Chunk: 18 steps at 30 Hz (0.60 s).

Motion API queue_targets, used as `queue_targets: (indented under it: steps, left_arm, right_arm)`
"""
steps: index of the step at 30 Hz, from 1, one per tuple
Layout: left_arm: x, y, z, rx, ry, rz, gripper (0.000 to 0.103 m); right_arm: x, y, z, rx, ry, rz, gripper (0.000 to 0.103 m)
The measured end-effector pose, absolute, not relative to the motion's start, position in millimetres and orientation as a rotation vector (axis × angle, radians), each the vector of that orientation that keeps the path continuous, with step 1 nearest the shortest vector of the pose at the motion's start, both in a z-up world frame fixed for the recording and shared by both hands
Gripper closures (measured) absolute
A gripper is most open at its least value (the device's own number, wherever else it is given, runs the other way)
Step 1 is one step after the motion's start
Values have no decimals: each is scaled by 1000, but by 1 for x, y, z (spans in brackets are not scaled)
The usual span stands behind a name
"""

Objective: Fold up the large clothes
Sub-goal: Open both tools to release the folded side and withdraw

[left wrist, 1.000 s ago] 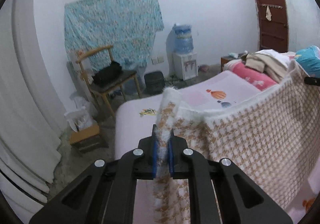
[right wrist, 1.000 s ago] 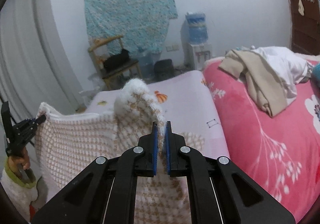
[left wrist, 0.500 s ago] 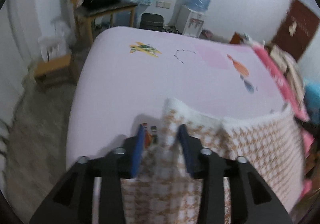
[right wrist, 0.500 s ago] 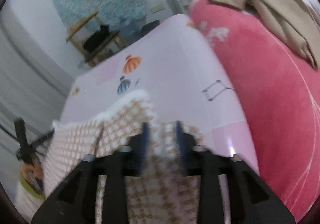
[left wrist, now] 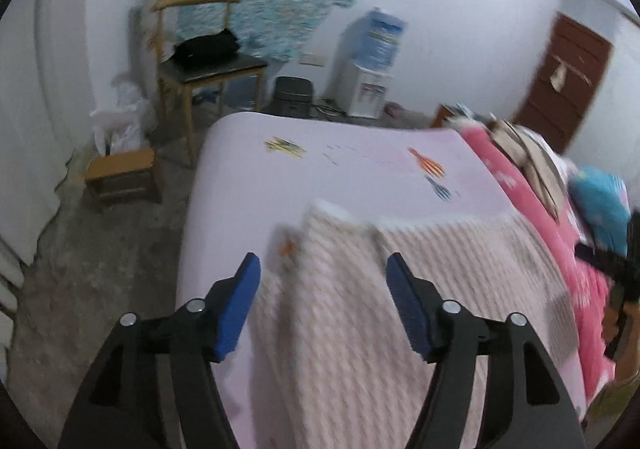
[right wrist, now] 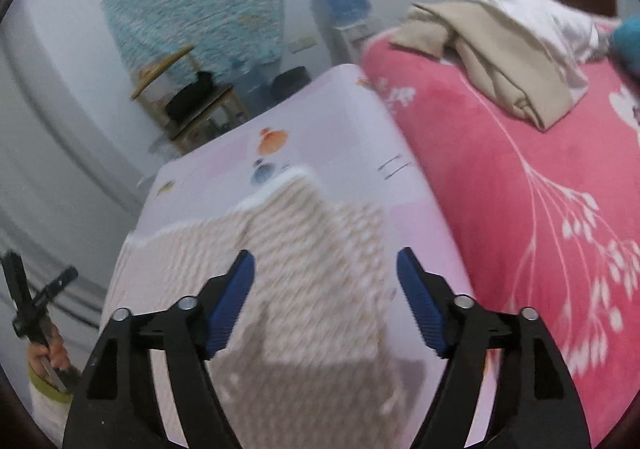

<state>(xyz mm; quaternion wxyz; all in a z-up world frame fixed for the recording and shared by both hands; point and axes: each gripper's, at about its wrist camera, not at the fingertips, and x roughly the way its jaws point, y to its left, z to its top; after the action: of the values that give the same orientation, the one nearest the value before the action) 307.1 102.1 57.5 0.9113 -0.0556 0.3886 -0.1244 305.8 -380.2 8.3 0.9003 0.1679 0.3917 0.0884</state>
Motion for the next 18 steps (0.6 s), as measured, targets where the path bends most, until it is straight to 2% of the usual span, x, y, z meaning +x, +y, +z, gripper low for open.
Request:
queue_targets:
  steps: [4,9,18]
  left_arm:
    - [247,80,64,-96,795,-319,23]
    - [180,62,62,-116,742,-288,5]
    - [118,10,40,-70,779,-127,5]
  right_arm:
    - [245,-351,15,275,770,211,16]
    - [177,-313,9,184,753,190,9]
    - [108,-268,0,7,750,69,8]
